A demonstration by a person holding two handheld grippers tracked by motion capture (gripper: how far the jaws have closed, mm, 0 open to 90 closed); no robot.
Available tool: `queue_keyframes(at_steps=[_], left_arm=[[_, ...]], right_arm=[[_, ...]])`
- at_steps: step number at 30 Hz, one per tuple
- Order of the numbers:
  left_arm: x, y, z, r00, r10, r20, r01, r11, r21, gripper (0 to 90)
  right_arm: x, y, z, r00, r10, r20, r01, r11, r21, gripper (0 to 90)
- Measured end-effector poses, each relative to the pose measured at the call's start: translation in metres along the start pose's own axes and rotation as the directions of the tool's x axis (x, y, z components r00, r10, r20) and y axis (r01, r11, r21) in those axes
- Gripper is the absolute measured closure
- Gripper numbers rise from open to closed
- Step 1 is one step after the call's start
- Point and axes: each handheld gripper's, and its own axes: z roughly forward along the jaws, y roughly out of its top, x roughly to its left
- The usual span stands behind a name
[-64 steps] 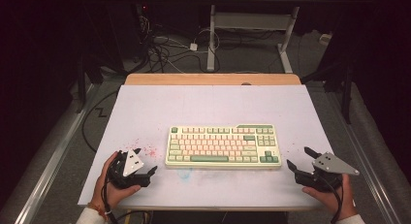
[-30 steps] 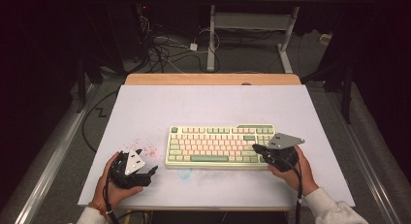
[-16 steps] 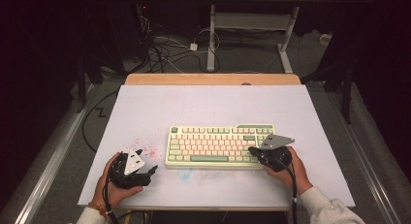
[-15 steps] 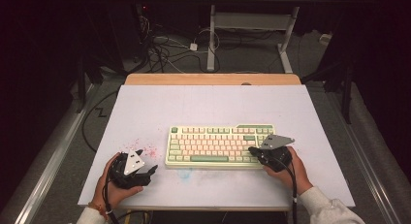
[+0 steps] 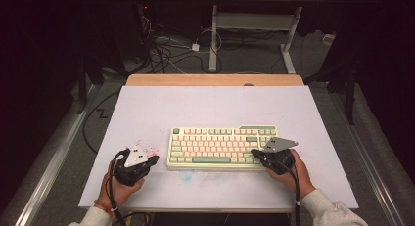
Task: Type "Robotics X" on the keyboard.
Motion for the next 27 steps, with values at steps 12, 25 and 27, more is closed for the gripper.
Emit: queue_keyframes(at_steps=[12,25,27], left_arm=[[-0.01,0.038,0.019,0.9983,0.049,0.032,-0.05,0.9983,0.029,87.6],[-0.017,0.085,0.055,0.9922,0.097,0.078,-0.102,0.9933,0.055,87.6],[-0.018,0.091,0.061,0.9911,0.109,0.077,-0.114,0.9916,0.062,87.6]], right_arm=[[0.001,-0.001,0.0,1.0,-0.001,0.006,0.001,1.0,-0.003,90.0],[0.002,-0.001,0.0,0.9999,-0.006,0.014,0.006,1.0,-0.005,90.0],[0.002,-0.001,0.0,0.9999,-0.005,0.014,0.005,1.0,-0.005,90.0]])
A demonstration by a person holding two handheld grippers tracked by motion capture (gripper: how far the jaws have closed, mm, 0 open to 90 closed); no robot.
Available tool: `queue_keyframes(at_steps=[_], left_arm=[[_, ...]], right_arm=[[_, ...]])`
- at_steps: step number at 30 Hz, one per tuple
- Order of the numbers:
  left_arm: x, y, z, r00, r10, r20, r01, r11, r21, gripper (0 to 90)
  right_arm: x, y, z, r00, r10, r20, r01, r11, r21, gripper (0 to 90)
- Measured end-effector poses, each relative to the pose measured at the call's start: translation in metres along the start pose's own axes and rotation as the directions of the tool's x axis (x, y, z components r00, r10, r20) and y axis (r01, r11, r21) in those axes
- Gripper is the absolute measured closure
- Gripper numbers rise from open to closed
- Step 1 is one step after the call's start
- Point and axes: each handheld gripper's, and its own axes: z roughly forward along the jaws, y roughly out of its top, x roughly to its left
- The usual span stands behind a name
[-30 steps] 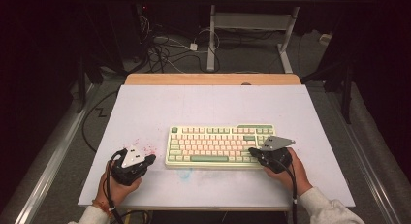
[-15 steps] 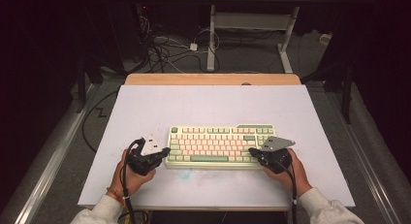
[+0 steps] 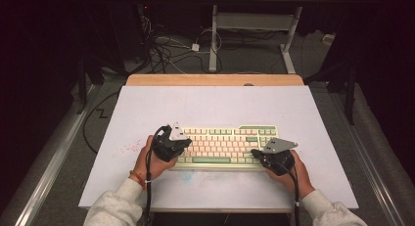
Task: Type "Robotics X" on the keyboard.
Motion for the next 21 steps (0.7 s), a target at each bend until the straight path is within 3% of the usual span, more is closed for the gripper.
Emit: queue_keyframes(at_steps=[11,21], left_arm=[[-0.001,0.023,0.034,0.9993,0.026,0.026,-0.027,0.9976,0.064,87.6],[-0.004,0.029,0.045,0.9987,0.04,0.032,-0.042,0.9957,0.082,87.4]], right_arm=[[0.0,0.0,0.0,1.0,-0.005,0.002,0.005,1.0,0.001,90.0],[0.0,0.0,0.0,1.0,-0.006,0.002,0.006,1.0,0.0,90.0]])
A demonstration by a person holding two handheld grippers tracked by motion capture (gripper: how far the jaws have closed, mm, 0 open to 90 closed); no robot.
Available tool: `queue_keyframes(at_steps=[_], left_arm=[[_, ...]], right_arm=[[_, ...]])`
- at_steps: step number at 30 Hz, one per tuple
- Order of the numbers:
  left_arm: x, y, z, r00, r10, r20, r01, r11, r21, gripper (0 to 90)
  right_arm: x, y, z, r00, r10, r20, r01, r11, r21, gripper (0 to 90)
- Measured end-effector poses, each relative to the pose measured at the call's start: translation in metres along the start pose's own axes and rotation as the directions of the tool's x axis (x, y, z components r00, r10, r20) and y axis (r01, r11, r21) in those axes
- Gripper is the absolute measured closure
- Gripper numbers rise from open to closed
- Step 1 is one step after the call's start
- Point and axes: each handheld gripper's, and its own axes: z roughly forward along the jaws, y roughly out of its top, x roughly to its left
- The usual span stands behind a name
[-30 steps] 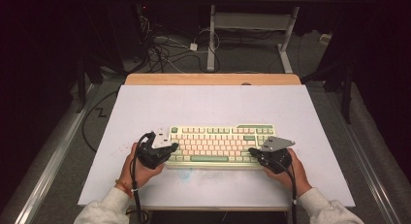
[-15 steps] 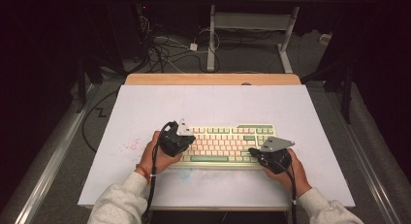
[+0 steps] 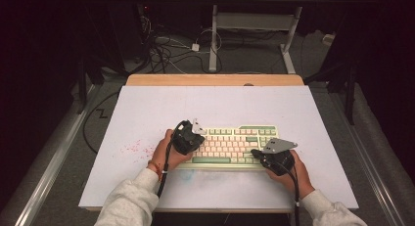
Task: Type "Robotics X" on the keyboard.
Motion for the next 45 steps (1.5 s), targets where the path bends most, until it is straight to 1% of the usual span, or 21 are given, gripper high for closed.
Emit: queue_keyframes(at_steps=[1,10,12,13,14,15,16,18,19,22,23,24,26,27,29,30,31,35,39,41,45], left_arm=[[0.0,0.0,-0.001,0.9999,0.01,-0.002,-0.01,0.9999,0.007,87.4],[-0.002,0.0,0.002,0.9997,0.023,-0.003,-0.023,0.9994,0.027,87.1],[-0.003,-0.001,-0.002,0.9997,0.018,-0.015,-0.018,0.9998,-0.005,85.8],[-0.003,-0.001,-0.002,0.9997,0.018,-0.015,-0.018,0.9998,-0.005,85.9],[-0.002,-0.001,-0.005,0.9995,0.022,-0.021,-0.022,0.9997,-0.014,85.9],[-0.002,-0.002,-0.011,0.9992,0.018,-0.037,-0.019,0.999,-0.041,85.4],[-0.002,-0.002,-0.011,0.9992,0.018,-0.037,-0.019,0.999,-0.041,85.1],[-0.002,-0.004,-0.019,0.9987,0.031,-0.04,-0.034,0.9969,-0.071,82.3],[-0.002,-0.006,-0.025,0.9978,0.027,-0.061,-0.032,0.9953,-0.092,81.5],[-0.001,-0.009,-0.032,0.9971,0.02,-0.074,-0.029,0.993,-0.115,70.6],[-0.001,-0.011,-0.035,0.9966,0.021,-0.079,-0.031,0.9917,-0.125,70.6],[-0.002,-0.014,-0.038,0.9965,0.027,-0.08,-0.038,0.9885,-0.146,64.6],[-0.003,-0.019,-0.044,0.9932,0.036,-0.11,-0.055,0.9838,-0.171,55.6],[-0.004,-0.021,-0.046,0.9922,0.035,-0.119,-0.057,0.9821,-0.18,55.6],[-0.005,-0.027,-0.049,0.9874,0.034,-0.155,-0.064,0.9789,-0.194,43.9],[-0.006,-0.03,-0.051,0.9874,0.033,-0.155,-0.065,0.9764,-0.206,36.4],[-0.006,-0.034,-0.053,0.9875,0.035,-0.154,-0.068,0.9737,-0.217,36.4],[-0.009,-0.049,-0.057,0.9836,0.032,-0.178,-0.074,0.9684,-0.238,24.9],[-0.01,-0.066,-0.061,0.9816,0.019,-0.19,-0.064,0.9697,-0.236,21.7],[-0.009,-0.075,-0.061,0.9822,0.005,-0.188,-0.048,0.9726,-0.227,21.3],[-0.011,-0.093,-0.061,0.9787,0.001,-0.205,-0.041,0.9808,-0.19,19.1]], right_arm=[[0.0,0.0,0.0,1.0,0.0,0.0,0.0,1.0,0.0,90.0],[0.0,0.0,0.0,1.0,-0.003,0.004,0.003,1.0,0.003,90.0],[0.0,0.001,-0.001,1.0,0.002,0.004,-0.002,1.0,0.003,90.0],[0.001,0.001,-0.002,1.0,0.0,0.006,0.0,1.0,0.003,90.0],[0.001,0.001,-0.003,0.9999,-0.003,0.012,0.003,1.0,-0.008,90.0],[0.0,0.003,-0.007,0.9997,-0.008,0.024,0.008,1.0,-0.026,90.0],[0.0,0.004,-0.01,0.9997,-0.004,0.026,0.005,0.999,-0.037,90.0],[-0.003,0.006,-0.017,0.9997,0.014,0.022,-0.012,0.998,-0.062,90.0],[-0.004,0.007,-0.019,0.9996,0.017,0.025,-0.015,0.998,-0.065,90.0],[-0.005,0.007,-0.024,0.9994,0.021,0.027,-0.019,0.997,-0.075,90.0],[-0.005,0.007,-0.024,0.9994,0.021,0.027,-0.019,0.997,-0.075,90.0],[-0.006,0.007,-0.027,0.9993,0.025,0.027,-0.022,0.996,-0.084,90.0],[-0.007,0.007,-0.03,0.9992,0.026,0.03,-0.023,0.996,-0.089,90.0],[-0.007,0.007,-0.03,0.9992,0.026,0.03,-0.023,0.996,-0.089,90.0],[-0.007,0.007,-0.032,0.9991,0.03,0.03,-0.027,0.995,-0.095,90.0],[-0.007,0.008,-0.033,0.9992,0.027,0.029,-0.024,0.995,-0.096,90.0],[-0.007,0.008,-0.033,0.9992,0.027,0.029,-0.024,0.995,-0.096,90.0],[-0.007,0.01,-0.034,0.9992,0.028,0.026,-0.026,0.994,-0.102,90.0],[-0.007,0.012,-0.034,0.9994,0.026,0.025,-0.023,0.994,-0.105,90.0],[-0.006,0.014,-0.033,0.9994,0.026,0.024,-0.023,0.994,-0.105,90.0],[-0.004,0.018,-0.029,0.9997,0.017,0.018,-0.015,0.994,-0.104,90.0]])
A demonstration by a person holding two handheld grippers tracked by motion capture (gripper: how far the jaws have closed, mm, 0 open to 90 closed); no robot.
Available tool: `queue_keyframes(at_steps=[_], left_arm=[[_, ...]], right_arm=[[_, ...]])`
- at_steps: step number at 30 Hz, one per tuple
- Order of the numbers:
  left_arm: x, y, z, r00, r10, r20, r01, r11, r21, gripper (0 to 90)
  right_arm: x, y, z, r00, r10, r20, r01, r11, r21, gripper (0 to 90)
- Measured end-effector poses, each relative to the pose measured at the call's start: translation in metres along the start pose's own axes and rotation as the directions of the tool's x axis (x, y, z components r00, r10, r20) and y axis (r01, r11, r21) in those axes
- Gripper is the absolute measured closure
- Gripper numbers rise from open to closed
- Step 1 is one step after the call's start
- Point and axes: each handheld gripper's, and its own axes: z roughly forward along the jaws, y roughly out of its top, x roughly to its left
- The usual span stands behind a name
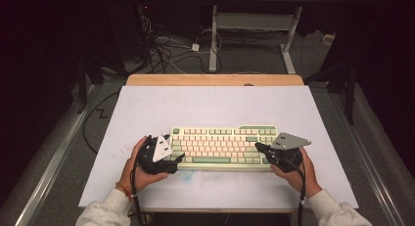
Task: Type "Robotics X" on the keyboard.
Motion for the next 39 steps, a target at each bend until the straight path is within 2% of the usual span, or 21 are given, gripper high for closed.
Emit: queue_keyframes(at_steps=[3,5,8,13,27,39], left_arm=[[0.0,-0.011,-0.003,0.9999,-0.016,-0.001,0.016,0.9997,0.019,19.0],[-0.001,-0.017,-0.006,0.9998,-0.009,-0.02,0.01,0.9993,0.035,19.0],[0.0,-0.023,-0.01,0.9994,-0.028,-0.022,0.028,0.9989,0.037,19.0],[0.0,-0.031,-0.014,0.9991,-0.041,-0.008,0.041,0.998,0.049,19.0],[-0.001,-0.038,-0.015,0.9987,-0.05,0.001,0.05,0.9966,0.066,19.0],[-0.002,-0.039,-0.017,0.999,-0.045,0.004,0.045,0.9958,0.08,19.0]], right_arm=[[0.004,0.006,0.007,0.9998,-0.016,-0.01,0.016,1.0,0.004,90.0],[0.006,0.01,0.011,0.9996,-0.024,-0.013,0.024,1.0,0.003,90.0],[0.007,0.014,0.016,0.9994,-0.029,-0.018,0.029,1.0,0.004,90.0],[0.01,0.024,0.031,0.9989,-0.031,-0.035,0.031,0.999,0.013,90.0],[0.027,0.04,0.077,0.9959,-0.047,-0.078,0.055,0.994,0.094,90.0],[0.024,0.041,0.089,0.9975,-0.049,-0.051,0.055,0.99,0.132,90.0]])
